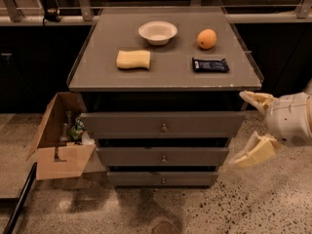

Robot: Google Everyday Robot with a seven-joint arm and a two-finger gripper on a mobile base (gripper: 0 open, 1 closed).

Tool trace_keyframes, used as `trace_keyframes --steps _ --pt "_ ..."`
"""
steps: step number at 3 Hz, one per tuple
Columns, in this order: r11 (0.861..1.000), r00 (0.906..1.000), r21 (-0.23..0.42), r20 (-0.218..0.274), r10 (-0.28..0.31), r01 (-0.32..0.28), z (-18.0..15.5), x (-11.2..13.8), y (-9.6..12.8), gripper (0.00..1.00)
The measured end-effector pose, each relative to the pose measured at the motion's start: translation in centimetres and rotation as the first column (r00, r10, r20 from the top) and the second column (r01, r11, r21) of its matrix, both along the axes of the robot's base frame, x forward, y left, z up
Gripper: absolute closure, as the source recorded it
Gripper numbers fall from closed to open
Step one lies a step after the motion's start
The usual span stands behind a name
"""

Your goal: Open bottom drawer

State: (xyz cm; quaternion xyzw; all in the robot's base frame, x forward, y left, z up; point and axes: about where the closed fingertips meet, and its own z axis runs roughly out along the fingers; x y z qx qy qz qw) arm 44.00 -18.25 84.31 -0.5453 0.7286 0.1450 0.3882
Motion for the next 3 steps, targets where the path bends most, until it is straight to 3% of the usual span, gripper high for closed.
trace_keyframes --steps 1,2,3 --pt "0.999 0.9982 0.040 0.046 -0.039 0.037 -2.8 1.3 0.3 0.00" --pt "0.994 0.9956 0.088 0.059 -0.073 0.068 -9.7 3.7 0.8 0.00" --pt "0.994 0.9956 0.088 0.059 -0.073 0.068 -9.7 3.7 0.8 0.00"
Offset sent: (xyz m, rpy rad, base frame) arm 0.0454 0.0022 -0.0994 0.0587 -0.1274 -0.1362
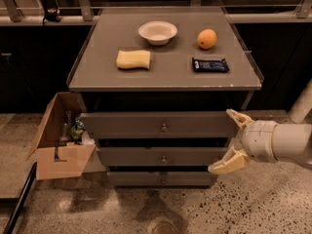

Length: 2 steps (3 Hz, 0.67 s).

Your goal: Open bottom drawer

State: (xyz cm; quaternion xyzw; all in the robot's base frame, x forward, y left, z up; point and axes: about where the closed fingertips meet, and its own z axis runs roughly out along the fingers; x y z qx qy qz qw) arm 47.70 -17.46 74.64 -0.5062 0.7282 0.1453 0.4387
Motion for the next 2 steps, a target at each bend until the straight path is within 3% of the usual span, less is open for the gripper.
trace_keyframes --steps 2 --pt "0.997 0.9992 0.080 -0.040 -0.005 0.008 -8.5 -1.2 0.2 0.00"
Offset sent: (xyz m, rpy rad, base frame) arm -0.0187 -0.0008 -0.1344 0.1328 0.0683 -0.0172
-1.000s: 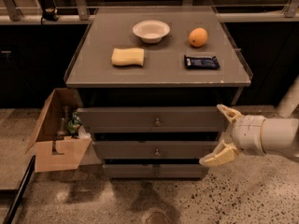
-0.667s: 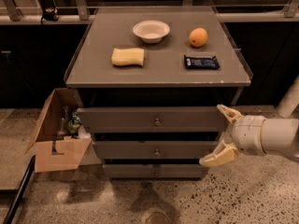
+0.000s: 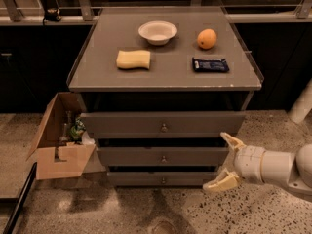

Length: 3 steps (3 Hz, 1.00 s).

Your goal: Open bottom drawer

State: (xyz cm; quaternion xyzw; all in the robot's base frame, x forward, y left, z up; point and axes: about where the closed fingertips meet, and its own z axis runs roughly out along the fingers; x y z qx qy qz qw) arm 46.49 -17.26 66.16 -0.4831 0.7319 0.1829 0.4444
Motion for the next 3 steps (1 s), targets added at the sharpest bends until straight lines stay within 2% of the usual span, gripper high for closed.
trace_keyframes --steps 2,3 --pt "1.000 1.0000 0.006 -0.005 0.002 -0.002 -0.48 -0.03 0.07 0.49" --pt "1.000 1.0000 0.011 -0.004 0.001 -0.001 -0.68 -0.05 0.09 0.80"
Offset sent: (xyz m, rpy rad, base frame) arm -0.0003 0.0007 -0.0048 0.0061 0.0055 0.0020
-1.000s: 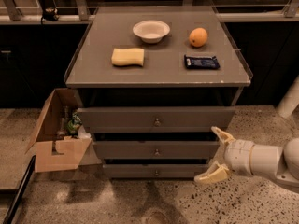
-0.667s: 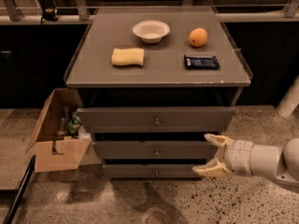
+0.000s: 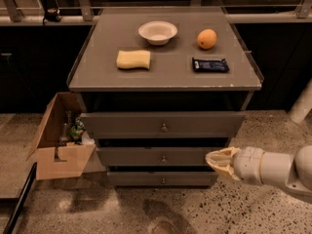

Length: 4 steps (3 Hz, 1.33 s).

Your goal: Open bottom drawer

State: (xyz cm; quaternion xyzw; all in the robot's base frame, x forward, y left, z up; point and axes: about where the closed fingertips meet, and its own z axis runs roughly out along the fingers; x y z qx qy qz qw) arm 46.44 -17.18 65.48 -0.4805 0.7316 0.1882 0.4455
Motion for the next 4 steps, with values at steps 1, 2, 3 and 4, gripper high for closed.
trace_keyframes --steps 1,2,3,4 --pt "1.000 1.0000 0.027 0.006 -0.008 0.008 -1.1 -0.1 0.1 1.00" --pt "0.998 0.9993 0.046 -0.021 -0.031 0.032 -4.8 0.2 -0.2 1.00" --pt "0.996 0.9971 0.059 -0.048 -0.059 0.061 -9.7 0.9 -0.1 1.00" --pt "0.993 0.9930 0.043 -0.057 -0.103 0.106 -14.8 0.8 0.0 1.00"
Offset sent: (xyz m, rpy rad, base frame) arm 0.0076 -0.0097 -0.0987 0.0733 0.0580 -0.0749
